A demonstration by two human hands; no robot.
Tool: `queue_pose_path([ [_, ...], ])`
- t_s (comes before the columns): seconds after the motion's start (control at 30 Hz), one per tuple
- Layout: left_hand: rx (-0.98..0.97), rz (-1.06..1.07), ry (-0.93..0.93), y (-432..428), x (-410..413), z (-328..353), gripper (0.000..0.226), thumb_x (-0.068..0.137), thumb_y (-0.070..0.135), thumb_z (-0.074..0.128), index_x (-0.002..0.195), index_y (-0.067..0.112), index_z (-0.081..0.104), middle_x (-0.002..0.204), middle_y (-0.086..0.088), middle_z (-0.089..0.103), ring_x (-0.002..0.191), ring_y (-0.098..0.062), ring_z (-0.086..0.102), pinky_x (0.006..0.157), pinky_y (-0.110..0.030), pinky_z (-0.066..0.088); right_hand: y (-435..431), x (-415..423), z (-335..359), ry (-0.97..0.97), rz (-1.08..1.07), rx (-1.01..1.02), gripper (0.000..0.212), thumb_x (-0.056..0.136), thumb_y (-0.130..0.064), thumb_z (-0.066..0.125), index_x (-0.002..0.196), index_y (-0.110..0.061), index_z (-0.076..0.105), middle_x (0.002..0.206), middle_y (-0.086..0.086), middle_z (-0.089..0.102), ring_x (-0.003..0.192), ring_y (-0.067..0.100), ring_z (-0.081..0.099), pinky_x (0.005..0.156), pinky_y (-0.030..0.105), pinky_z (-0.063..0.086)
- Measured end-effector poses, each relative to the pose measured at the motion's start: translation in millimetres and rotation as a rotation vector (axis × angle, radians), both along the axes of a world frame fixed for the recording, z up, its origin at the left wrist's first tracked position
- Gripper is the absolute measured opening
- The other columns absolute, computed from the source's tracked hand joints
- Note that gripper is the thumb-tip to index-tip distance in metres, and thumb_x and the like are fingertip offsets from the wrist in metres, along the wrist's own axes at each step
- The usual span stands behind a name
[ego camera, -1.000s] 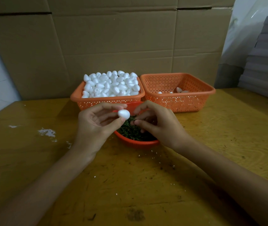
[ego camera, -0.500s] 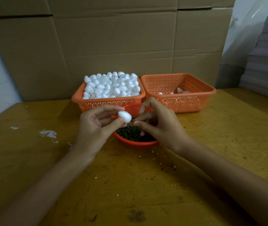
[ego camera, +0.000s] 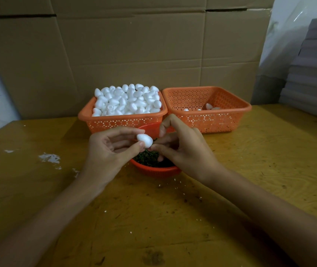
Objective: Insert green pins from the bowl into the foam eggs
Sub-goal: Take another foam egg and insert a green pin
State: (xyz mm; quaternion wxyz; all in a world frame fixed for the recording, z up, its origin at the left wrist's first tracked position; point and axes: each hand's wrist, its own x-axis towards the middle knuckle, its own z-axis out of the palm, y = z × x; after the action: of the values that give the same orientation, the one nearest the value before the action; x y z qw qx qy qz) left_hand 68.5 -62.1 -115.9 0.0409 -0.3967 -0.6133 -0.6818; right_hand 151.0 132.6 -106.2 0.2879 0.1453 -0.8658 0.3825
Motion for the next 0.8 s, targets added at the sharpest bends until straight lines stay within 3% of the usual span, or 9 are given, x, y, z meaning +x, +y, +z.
queue_pose_path([
  [0.17, -0.002, -0.001, 0.004, 0.3, 0.4, -0.6, 0.036, 0.079, 0.01, 0.086, 0.114, 0.017, 0.078, 0.105, -0.006, 0.081, 0.095, -0.027, 0.08, 0.082, -0.036, 0.065, -0.7, -0.7, -0.1, -0.011, 0.008, -0.02, 0.037, 0.093, -0.019, 0.078, 0.103, -0.017, 0.043, 0.086, -0.009, 0.08, 0.068, 0.008, 0.075, 0.067, 0.046, 0.059],
  [0.27, -0.01, -0.006, -0.007, 0.4, 2.0, 0.5, 0.047, 0.079, 0.01, 0.083, 0.124, 0.016, 0.071, 0.109, -0.004, 0.081, 0.101, -0.024, 0.079, 0.084, -0.033, 0.064, -1.1, -0.6, 0.2, -0.02, 0.022, -0.02, 0.039, 0.093, -0.019, 0.078, 0.104, -0.017, 0.041, 0.087, -0.01, 0.08, 0.069, 0.009, 0.075, 0.069, 0.047, 0.06],
  [0.47, -0.016, -0.047, 0.036, 0.4, 3.2, 0.4, 0.03, 0.08, 0.002, 0.081, 0.109, 0.005, 0.076, 0.109, -0.007, 0.081, 0.105, -0.026, 0.078, 0.089, -0.032, 0.062, -2.0, -0.5, -0.5, -0.003, 0.006, 0.006, 0.039, 0.092, -0.021, 0.08, 0.108, -0.016, 0.045, 0.089, -0.011, 0.08, 0.075, 0.006, 0.075, 0.07, 0.04, 0.06],
  [0.8, 0.0, -0.083, 0.07, 1.1, 2.3, 0.4, 0.038, 0.075, -0.008, 0.081, 0.111, 0.004, 0.074, 0.109, -0.012, 0.08, 0.107, -0.03, 0.076, 0.09, -0.037, 0.063, -3.1, -1.8, -1.3, -0.006, -0.033, 0.019, 0.043, 0.091, -0.014, 0.08, 0.121, -0.018, 0.05, 0.094, -0.014, 0.08, 0.081, 0.004, 0.072, 0.07, 0.029, 0.054],
])
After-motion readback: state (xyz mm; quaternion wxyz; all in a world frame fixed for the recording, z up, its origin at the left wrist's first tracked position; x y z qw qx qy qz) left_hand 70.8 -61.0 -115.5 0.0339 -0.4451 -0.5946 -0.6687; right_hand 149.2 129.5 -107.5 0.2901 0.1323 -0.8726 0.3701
